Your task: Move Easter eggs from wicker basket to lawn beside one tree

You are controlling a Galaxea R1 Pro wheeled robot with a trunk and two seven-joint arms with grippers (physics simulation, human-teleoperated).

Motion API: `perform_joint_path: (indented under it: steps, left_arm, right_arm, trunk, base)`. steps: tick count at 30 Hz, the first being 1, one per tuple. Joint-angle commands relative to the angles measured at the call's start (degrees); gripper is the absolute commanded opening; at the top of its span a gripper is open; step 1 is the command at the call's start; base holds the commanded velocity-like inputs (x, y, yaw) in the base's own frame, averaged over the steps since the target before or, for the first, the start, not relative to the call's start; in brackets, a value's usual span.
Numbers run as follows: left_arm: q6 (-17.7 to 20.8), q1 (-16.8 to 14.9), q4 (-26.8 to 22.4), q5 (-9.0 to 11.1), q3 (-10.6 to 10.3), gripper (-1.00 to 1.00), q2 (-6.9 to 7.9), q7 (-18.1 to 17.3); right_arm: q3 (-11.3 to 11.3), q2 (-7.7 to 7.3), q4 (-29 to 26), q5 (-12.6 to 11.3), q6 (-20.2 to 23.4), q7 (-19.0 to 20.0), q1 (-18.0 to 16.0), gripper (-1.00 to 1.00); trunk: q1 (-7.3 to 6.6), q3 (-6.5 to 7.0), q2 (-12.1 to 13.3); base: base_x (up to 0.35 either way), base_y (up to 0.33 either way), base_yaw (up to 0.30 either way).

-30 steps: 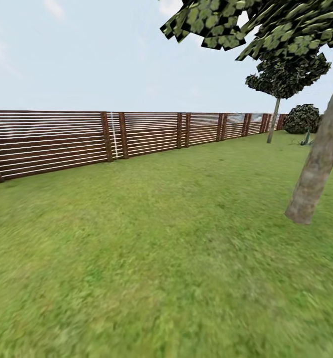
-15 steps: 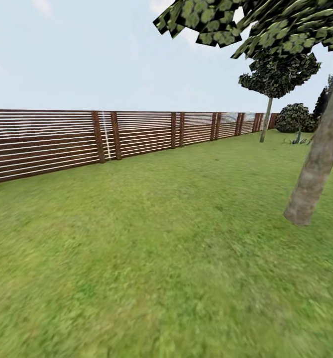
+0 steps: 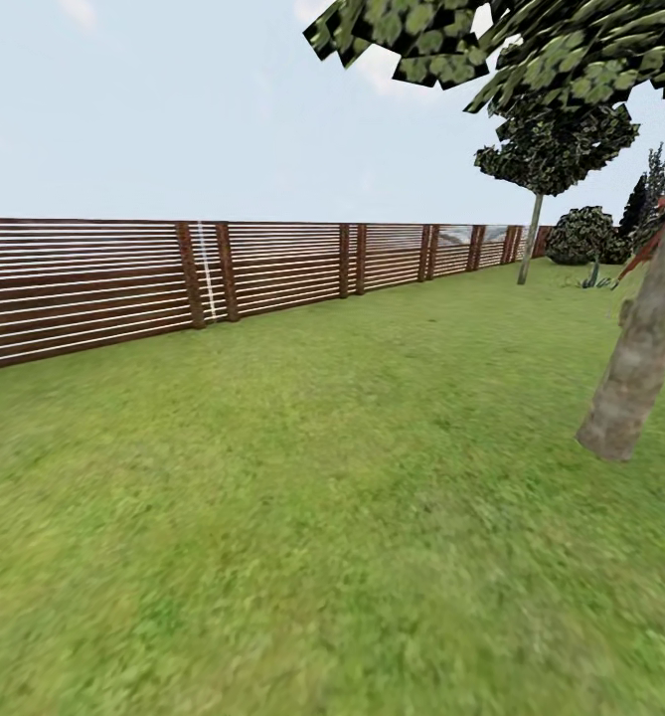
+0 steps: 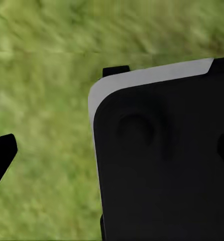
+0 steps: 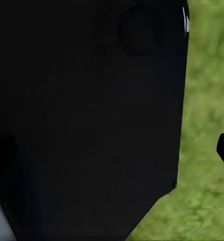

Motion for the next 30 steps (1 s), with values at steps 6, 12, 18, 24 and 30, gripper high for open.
perform_joint_path:
  steps: [6, 12, 18, 24, 30]
  left_arm:
    - [-0.20, 0.02, 0.04, 0.00, -0.38, 1.00, 0.02, -0.02]
    - [-0.20, -0.01, 0.04, 0.00, -0.38, 1.00, 0.03, -0.02]
    - [-0.20, 0.02, 0.04, 0.00, -0.38, 1.00, 0.03, -0.02]
    - [-0.20, 0.02, 0.04, 0.00, -0.38, 1.00, 0.02, -0.02]
    - [-0.20, 0.02, 0.04, 0.00, -0.38, 1.00, 0.02, -0.02]
  right_arm:
    - [-0.27, -0.08, -0.04, -0.01, 0.01, 0.02, 0.00, 1.00]
    - [-0.27, -0.03, -0.12, -0.01, -0.07, 0.02, 0.00, 1.00]
    - [-0.27, -0.08, -0.13, -0.01, -0.14, 0.02, 0.00, 1.00]
    - [-0.22, -0.09, -0.13, -0.01, -0.15, 0.02, 0.00, 1.00]
    - [-0.11, -0.09, -0.13, 0.04, -0.19, 0.02, 0.00, 1.00]
  trunk:
    - [0.03, -0.04, -0.02]
    - [0.03, -0.04, -0.02]
    - [0.03, -0.04, -0.02]
    - [0.03, -0.04, -0.02]
    - [0.03, -0.06, -0.02]
  base:
    - [0.326, 0.095, -0.112]
    - [0.326, 0.095, -0.139]
    - [0.326, 0.095, -0.031]
    - [0.326, 0.095, -0.068]
    - [0.326, 0.095, -0.185]
